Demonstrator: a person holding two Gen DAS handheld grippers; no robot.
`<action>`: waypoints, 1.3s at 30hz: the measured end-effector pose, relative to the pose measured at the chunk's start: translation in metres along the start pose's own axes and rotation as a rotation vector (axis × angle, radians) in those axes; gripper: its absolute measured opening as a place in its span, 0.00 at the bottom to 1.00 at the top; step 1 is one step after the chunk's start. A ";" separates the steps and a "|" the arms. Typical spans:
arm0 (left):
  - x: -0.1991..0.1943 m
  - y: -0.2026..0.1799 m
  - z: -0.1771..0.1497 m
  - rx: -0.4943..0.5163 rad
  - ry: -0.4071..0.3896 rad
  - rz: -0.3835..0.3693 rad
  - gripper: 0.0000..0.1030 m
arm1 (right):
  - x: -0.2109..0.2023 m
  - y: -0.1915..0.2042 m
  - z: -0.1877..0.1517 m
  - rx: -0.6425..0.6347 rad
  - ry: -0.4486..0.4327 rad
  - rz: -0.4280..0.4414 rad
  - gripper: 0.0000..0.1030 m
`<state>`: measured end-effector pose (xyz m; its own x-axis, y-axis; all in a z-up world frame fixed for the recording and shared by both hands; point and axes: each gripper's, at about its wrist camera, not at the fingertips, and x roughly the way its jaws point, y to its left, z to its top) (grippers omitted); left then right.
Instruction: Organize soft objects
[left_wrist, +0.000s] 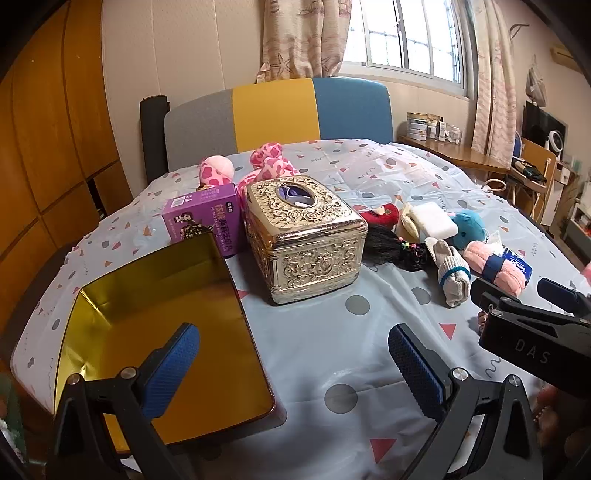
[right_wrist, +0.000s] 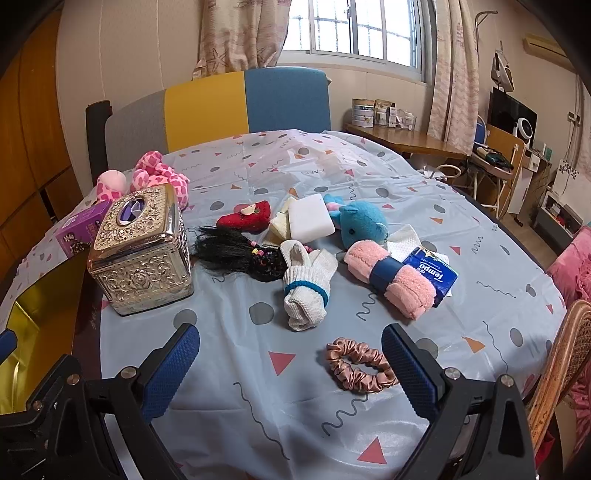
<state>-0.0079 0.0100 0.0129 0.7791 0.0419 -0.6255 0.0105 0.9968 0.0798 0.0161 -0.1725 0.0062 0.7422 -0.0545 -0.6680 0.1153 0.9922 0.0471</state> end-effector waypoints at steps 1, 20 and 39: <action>0.000 0.000 0.000 0.000 0.000 0.001 1.00 | 0.000 0.000 0.000 0.000 0.000 0.000 0.98; -0.005 -0.003 -0.001 0.014 0.000 -0.002 1.00 | -0.003 -0.014 0.007 0.024 -0.009 -0.031 0.98; -0.005 -0.013 -0.002 0.043 0.010 -0.017 1.00 | -0.005 -0.028 0.012 0.047 -0.021 -0.042 0.98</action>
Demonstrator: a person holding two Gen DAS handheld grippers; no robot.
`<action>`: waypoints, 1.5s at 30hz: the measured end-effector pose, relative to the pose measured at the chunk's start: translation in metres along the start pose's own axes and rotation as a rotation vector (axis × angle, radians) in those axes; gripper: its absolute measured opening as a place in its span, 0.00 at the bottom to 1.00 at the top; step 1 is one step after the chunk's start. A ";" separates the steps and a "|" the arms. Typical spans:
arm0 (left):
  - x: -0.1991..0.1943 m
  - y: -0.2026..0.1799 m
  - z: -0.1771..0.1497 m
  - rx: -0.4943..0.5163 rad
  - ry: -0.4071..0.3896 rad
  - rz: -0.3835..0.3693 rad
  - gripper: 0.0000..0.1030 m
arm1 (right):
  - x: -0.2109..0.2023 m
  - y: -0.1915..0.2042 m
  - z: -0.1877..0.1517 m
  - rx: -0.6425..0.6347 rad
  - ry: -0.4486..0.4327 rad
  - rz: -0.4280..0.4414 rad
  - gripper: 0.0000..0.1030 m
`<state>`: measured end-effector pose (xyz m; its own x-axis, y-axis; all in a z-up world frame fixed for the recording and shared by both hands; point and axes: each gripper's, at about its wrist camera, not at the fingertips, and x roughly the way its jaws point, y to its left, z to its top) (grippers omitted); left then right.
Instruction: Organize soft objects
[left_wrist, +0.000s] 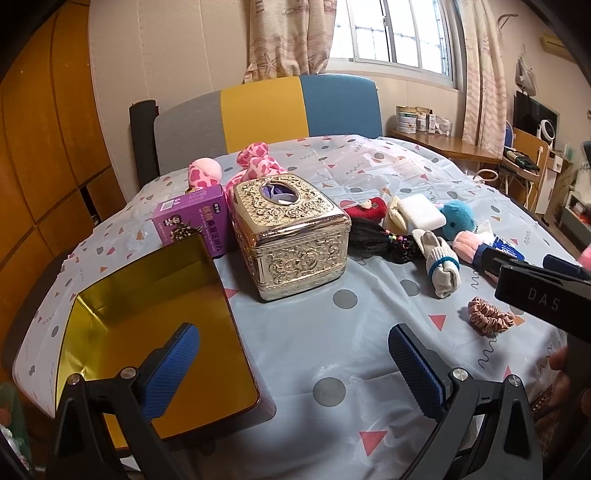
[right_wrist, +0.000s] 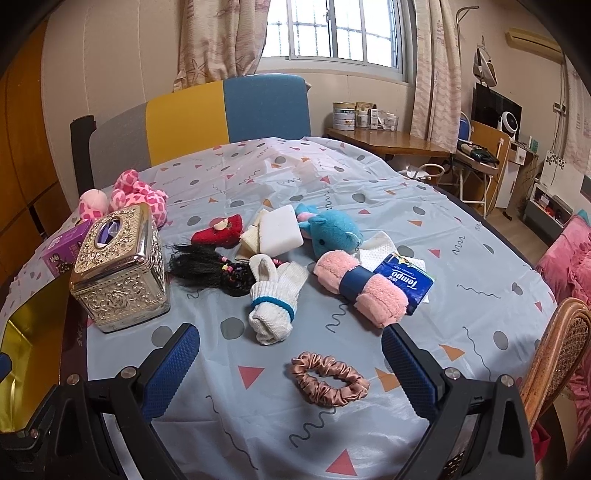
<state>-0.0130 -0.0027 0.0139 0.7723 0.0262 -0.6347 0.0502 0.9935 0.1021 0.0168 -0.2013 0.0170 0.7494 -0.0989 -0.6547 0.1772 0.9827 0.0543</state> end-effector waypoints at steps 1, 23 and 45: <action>0.000 -0.001 0.000 0.002 0.001 -0.001 1.00 | 0.000 0.000 0.001 0.001 0.000 -0.001 0.98; 0.006 -0.016 0.004 0.042 0.025 -0.045 1.00 | -0.004 -0.036 0.013 0.064 -0.025 -0.044 0.98; 0.058 -0.072 0.039 0.106 0.179 -0.273 0.99 | 0.004 -0.103 0.031 0.278 -0.002 0.020 0.98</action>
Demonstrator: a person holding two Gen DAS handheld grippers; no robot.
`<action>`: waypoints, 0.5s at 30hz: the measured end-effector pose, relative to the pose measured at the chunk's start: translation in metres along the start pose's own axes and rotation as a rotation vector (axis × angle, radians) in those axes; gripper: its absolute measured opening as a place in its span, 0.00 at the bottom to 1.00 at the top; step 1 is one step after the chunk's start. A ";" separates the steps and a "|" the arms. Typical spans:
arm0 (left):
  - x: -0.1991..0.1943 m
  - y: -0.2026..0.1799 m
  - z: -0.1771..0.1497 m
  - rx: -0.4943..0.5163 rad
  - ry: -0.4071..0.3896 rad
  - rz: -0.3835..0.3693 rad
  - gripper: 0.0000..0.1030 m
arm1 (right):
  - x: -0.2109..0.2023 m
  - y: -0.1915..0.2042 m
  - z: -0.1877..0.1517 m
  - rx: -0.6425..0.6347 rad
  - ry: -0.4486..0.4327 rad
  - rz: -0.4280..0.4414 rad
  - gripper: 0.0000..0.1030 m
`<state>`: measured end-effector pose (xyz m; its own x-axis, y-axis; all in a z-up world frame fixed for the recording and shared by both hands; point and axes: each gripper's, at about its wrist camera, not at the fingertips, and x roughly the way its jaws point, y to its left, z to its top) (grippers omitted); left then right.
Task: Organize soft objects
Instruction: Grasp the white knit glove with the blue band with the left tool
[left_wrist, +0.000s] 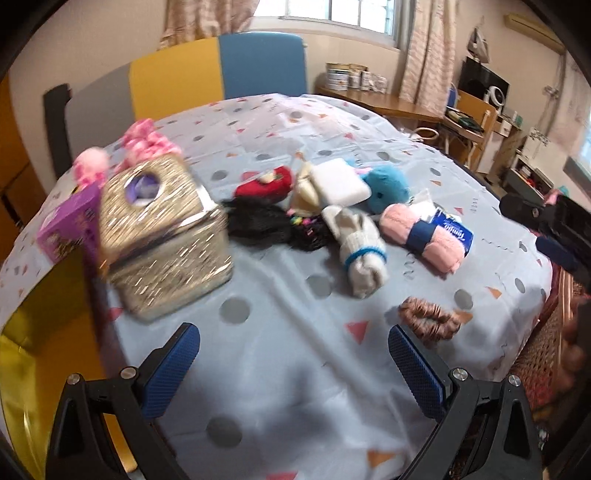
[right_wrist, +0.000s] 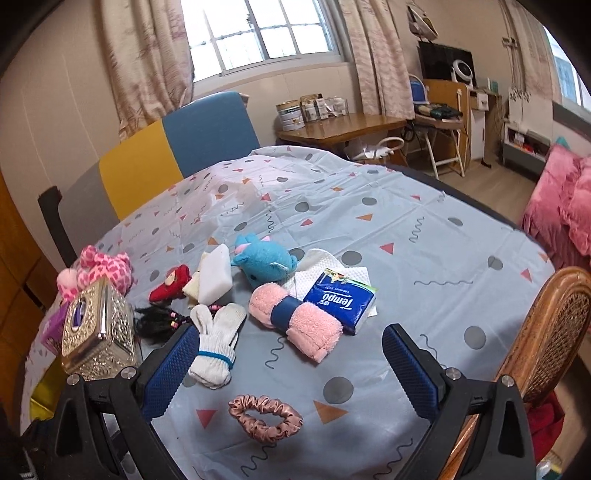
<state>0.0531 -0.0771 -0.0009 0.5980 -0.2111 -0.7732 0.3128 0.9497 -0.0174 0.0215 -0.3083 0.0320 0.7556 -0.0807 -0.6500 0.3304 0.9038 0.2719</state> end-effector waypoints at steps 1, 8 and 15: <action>0.004 -0.004 0.005 0.014 -0.002 -0.008 0.99 | 0.002 -0.002 0.000 0.013 0.007 0.009 0.98; 0.053 -0.027 0.043 0.043 0.083 -0.082 0.88 | 0.009 -0.012 -0.002 0.068 0.019 0.062 0.98; 0.110 -0.057 0.062 0.081 0.193 -0.115 0.54 | 0.013 -0.016 -0.002 0.097 0.040 0.098 0.98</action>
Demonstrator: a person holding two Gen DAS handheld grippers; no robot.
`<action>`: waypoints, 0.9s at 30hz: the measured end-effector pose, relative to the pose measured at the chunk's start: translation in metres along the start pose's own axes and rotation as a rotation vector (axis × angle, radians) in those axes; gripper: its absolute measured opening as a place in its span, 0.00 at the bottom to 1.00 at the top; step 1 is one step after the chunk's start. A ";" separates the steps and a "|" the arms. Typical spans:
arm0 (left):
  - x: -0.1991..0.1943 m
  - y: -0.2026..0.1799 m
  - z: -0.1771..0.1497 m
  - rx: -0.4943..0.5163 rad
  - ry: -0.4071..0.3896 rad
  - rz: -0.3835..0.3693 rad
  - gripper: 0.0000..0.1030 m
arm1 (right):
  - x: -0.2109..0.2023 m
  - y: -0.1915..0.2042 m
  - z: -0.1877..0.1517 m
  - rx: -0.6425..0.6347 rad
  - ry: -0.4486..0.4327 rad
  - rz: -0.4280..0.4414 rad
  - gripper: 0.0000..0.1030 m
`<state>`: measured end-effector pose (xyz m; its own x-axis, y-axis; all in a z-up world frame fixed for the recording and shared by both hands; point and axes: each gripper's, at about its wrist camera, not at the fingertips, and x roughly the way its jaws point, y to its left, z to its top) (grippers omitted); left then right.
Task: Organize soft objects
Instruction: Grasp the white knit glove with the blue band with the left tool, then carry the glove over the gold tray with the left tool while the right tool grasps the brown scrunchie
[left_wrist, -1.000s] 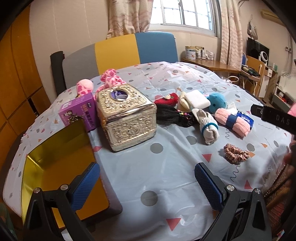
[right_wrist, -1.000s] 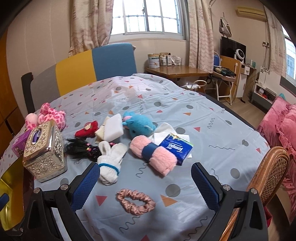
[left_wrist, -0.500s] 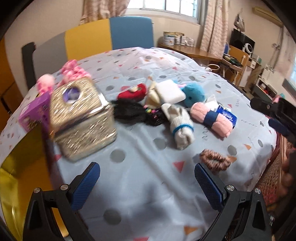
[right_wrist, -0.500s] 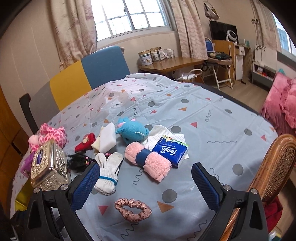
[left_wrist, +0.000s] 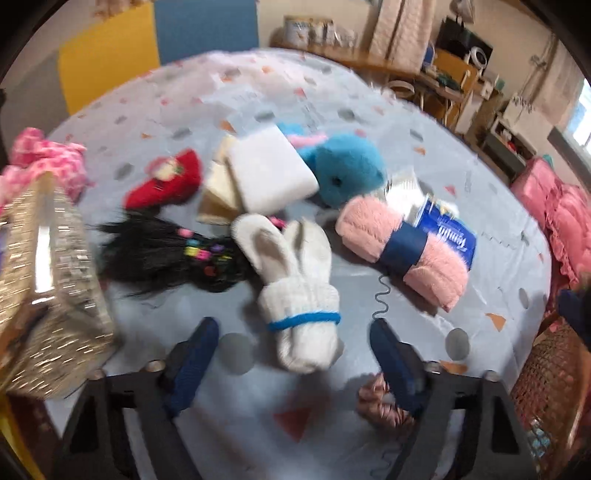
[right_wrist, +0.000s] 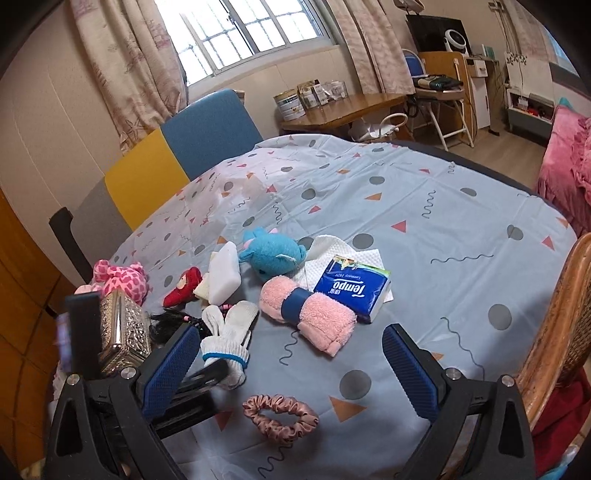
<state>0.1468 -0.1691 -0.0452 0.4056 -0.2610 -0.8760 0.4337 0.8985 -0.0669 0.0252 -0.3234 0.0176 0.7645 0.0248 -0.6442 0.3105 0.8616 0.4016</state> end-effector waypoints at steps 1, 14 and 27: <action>0.009 -0.002 0.002 0.004 0.022 0.000 0.41 | 0.000 -0.001 0.000 0.004 0.002 0.002 0.98; -0.059 0.030 0.035 -0.027 -0.146 -0.147 0.35 | 0.001 0.000 -0.001 0.001 0.015 -0.001 0.98; -0.130 0.215 0.056 -0.337 -0.296 0.211 0.35 | 0.008 0.009 -0.003 -0.048 0.056 -0.040 0.98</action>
<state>0.2326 0.0386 0.0816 0.6891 -0.1068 -0.7167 0.0534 0.9939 -0.0967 0.0323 -0.3141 0.0142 0.7186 0.0173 -0.6952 0.3115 0.8858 0.3441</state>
